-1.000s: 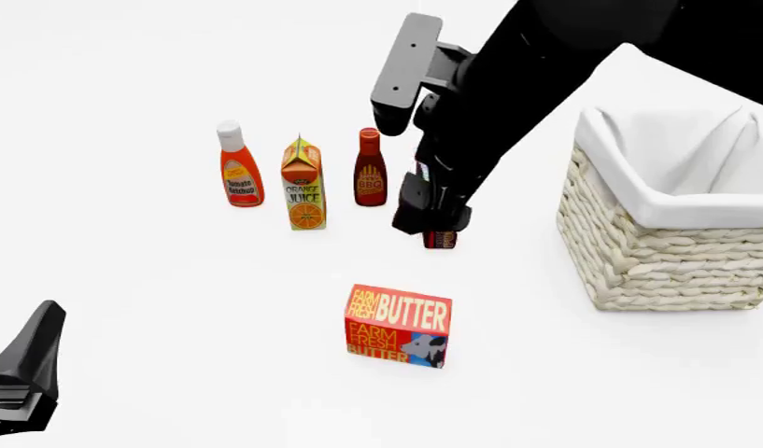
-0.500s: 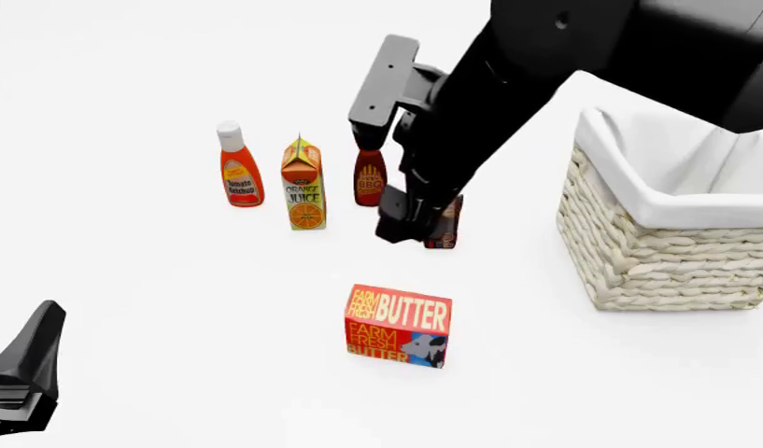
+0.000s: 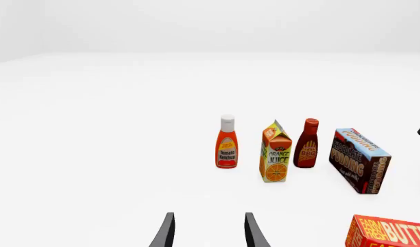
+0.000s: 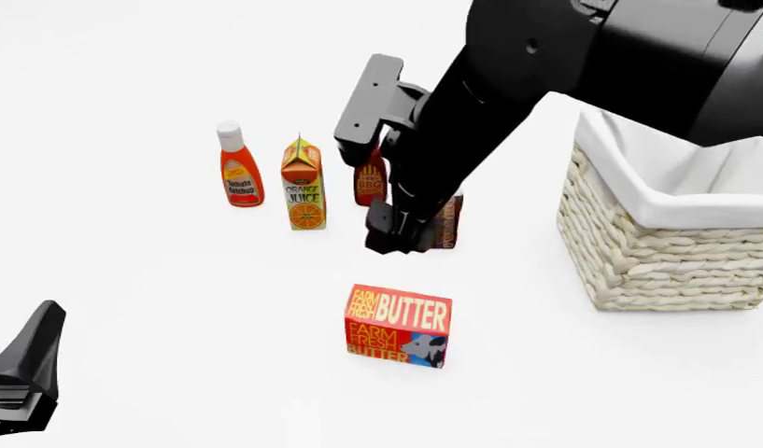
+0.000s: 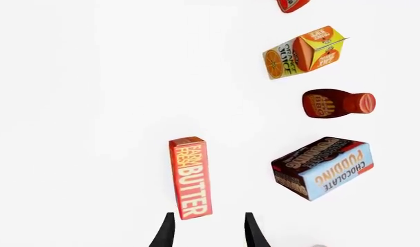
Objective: Pick the butter and place it in the basket.
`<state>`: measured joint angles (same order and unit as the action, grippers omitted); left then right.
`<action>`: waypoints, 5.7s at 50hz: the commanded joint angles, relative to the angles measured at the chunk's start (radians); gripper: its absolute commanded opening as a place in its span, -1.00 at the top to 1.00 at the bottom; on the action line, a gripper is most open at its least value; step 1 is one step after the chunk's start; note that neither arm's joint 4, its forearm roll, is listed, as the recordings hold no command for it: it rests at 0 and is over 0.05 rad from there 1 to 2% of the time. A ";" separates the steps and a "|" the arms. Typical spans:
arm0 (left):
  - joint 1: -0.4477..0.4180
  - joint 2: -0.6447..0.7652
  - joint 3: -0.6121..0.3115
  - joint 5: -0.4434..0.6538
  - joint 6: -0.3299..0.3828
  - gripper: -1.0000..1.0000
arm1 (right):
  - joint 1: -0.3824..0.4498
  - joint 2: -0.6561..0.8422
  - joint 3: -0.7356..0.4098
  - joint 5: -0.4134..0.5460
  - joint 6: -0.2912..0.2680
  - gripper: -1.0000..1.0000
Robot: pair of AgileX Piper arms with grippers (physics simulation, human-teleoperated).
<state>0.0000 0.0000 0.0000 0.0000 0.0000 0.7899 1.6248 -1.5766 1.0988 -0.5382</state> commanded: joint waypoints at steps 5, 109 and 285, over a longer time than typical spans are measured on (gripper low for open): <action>0.000 0.000 0.000 0.000 0.000 -1.00 | 0.019 0.009 0.026 -0.024 0.021 -1.00; 0.000 0.000 0.000 0.000 0.000 -1.00 | 0.026 0.129 0.053 -0.141 0.000 -1.00; 0.000 0.000 0.000 0.000 0.000 -1.00 | 0.018 0.231 0.166 -0.288 0.032 -1.00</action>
<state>0.0000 0.0000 0.0000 0.0000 0.0000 0.8094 1.8488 -1.4142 0.8205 -0.5078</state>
